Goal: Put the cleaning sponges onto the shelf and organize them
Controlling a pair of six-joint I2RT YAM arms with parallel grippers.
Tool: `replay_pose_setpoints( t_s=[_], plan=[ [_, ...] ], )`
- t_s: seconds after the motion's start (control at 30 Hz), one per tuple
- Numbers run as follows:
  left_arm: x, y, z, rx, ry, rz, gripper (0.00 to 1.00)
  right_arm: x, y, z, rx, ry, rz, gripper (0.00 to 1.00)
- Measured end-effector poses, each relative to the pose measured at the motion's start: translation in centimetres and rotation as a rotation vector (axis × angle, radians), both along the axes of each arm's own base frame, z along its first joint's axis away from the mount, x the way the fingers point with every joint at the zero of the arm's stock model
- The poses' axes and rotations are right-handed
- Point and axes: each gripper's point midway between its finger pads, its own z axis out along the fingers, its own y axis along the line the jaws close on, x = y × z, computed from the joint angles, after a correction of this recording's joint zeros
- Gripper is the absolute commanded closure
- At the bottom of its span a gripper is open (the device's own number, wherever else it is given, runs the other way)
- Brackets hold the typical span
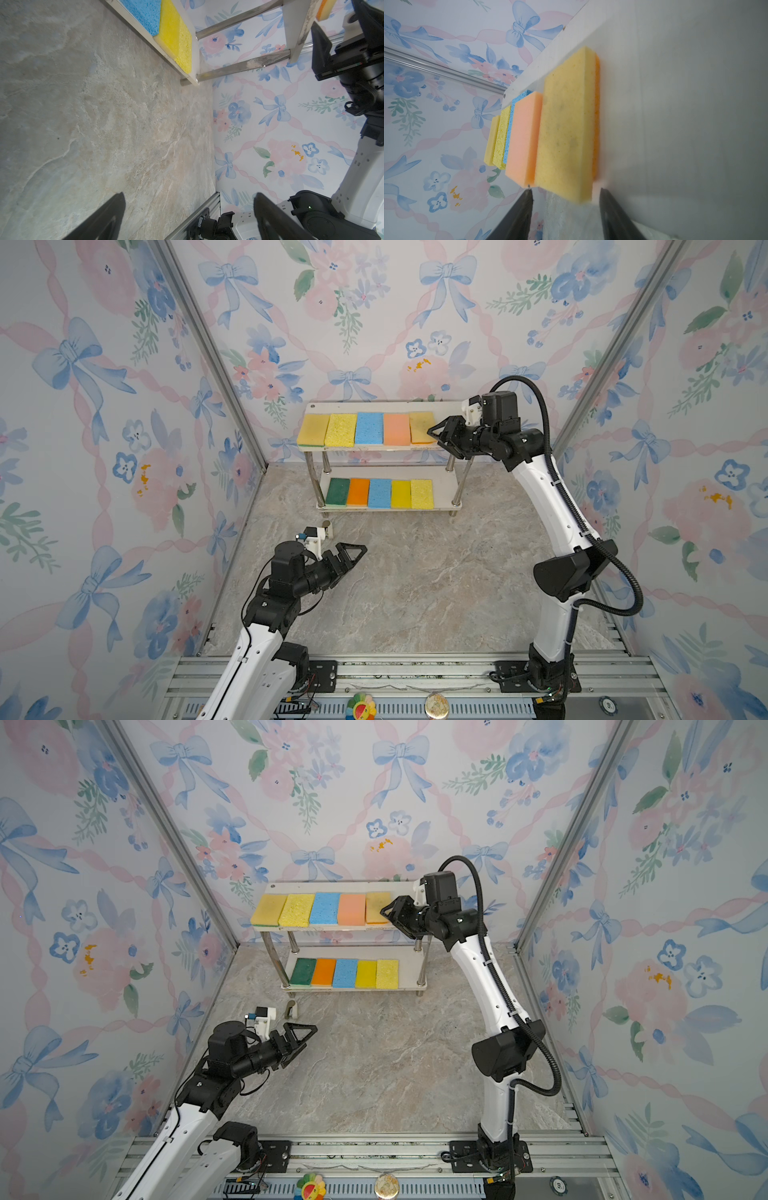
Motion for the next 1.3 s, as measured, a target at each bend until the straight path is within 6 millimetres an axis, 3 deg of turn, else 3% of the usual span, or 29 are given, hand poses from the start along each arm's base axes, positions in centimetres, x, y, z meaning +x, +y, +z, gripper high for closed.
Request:
replay_pose_setpoints(
  t_s=[0.4,0.7,0.83,0.97,1.17,1.3],
  plan=[
    [0.0,0.0,0.0,0.001,0.0,0.0,0.02,-2.1,-1.2,0.9,-0.041,-0.005,-0.022,0.39],
    [0.2,0.0,-0.3,0.01,0.003,0.0,0.02,-6.6,-3.2,1.9,-0.081,-0.03,-0.008,0.35],
    [0.2,0.0,-0.5,0.015,0.007,-0.001,0.02,-9.8,-5.5,1.2,-0.102,-0.023,-0.019,0.33],
    [0.7,0.3,-0.7,0.035,0.008,0.018,0.02,-12.4,-9.6,-0.3,-0.121,-0.011,-0.081,0.25],
    [1.9,1.0,-0.9,0.092,-0.006,0.06,0.02,-14.6,-15.5,-2.0,-0.184,-0.034,-0.188,0.02],
    [3.2,2.1,-0.8,0.164,-0.033,0.113,0.02,-15.6,-18.7,-3.5,-0.24,-0.048,-0.238,0.03]
  ],
)
